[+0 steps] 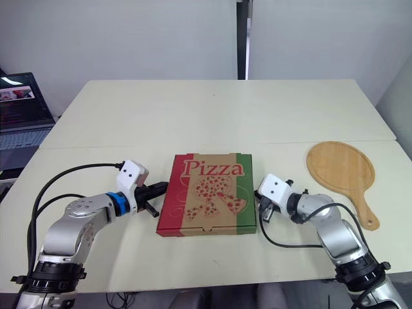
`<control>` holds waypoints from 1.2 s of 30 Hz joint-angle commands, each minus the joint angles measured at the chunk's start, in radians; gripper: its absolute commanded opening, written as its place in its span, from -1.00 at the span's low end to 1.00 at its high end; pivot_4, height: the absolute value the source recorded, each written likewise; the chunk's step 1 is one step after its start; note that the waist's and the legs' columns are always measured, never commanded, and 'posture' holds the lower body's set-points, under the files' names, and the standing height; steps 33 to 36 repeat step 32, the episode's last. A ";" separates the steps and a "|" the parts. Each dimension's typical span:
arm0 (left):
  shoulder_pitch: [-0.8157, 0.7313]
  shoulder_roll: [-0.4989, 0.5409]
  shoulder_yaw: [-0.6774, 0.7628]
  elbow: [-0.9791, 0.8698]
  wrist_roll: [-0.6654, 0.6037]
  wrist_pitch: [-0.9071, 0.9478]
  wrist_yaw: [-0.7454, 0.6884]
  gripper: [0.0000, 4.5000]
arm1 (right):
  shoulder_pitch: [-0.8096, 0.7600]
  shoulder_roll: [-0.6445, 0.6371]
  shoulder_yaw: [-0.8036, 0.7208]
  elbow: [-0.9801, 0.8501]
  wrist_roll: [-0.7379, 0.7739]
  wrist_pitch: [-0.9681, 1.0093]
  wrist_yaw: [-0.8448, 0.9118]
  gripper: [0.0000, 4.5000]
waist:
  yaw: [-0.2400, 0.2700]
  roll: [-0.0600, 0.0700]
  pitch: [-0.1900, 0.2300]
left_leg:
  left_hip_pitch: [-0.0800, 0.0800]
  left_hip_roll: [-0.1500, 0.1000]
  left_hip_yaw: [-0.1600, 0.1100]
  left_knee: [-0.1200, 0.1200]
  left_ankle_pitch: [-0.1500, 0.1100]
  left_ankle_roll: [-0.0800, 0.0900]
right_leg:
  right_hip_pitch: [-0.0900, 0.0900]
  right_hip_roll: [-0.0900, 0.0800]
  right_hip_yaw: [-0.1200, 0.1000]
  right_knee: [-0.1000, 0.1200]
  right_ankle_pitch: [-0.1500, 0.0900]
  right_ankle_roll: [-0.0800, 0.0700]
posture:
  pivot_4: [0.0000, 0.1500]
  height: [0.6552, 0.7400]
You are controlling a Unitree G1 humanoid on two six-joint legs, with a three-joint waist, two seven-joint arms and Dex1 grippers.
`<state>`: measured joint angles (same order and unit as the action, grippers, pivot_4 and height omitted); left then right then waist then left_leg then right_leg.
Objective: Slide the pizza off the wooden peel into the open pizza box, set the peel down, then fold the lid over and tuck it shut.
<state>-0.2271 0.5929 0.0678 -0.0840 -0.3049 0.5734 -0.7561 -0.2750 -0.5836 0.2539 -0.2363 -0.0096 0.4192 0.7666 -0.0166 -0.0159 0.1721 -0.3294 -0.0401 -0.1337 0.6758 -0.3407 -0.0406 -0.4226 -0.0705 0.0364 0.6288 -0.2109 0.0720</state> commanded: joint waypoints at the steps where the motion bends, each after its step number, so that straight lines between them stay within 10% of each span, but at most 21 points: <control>1: -0.011 -0.010 -0.048 -0.034 -0.015 -0.024 -0.044 -1.00 | -0.027 0.008 -0.010 -0.034 0.018 -0.039 0.013 -0.98 | 0.000 0.000 0.000 | 0.000 0.000 0.000 0.000 0.000 0.000 | 0.000 0.000 0.000 0.000 0.000 0.000 | 1.00 1.00; 14: 0.221 0.260 0.276 -0.015 -0.030 -0.113 -0.147 -1.00 | 0.153 -0.130 -0.387 -0.154 0.214 0.042 0.053 -0.98 | -0.009 0.000 0.000 | 0.000 0.000 0.001 -0.005 0.000 0.000 | -0.002 0.000 0.001 -0.002 0.000 0.000 | 1.00 1.00; 23: 0.492 0.326 0.520 0.064 0.014 -0.283 -0.195 -1.00 | 0.378 -0.369 -0.720 0.144 0.262 -0.185 0.276 -0.98 | -0.009 0.000 0.001 | 0.003 0.001 0.004 -0.010 0.000 0.001 | -0.001 -0.001 0.001 -0.003 -0.001 0.000 | 1.00 1.00; 36: 0.511 0.297 0.516 0.078 0.000 -0.275 -0.163 -1.00 | 0.319 -0.462 -0.717 0.512 0.170 -0.389 0.239 -0.98 | -0.012 -0.001 0.001 | 0.004 0.002 0.007 -0.010 0.000 0.001 | 0.001 0.000 0.003 -0.003 -0.001 0.000 | 1.00 1.00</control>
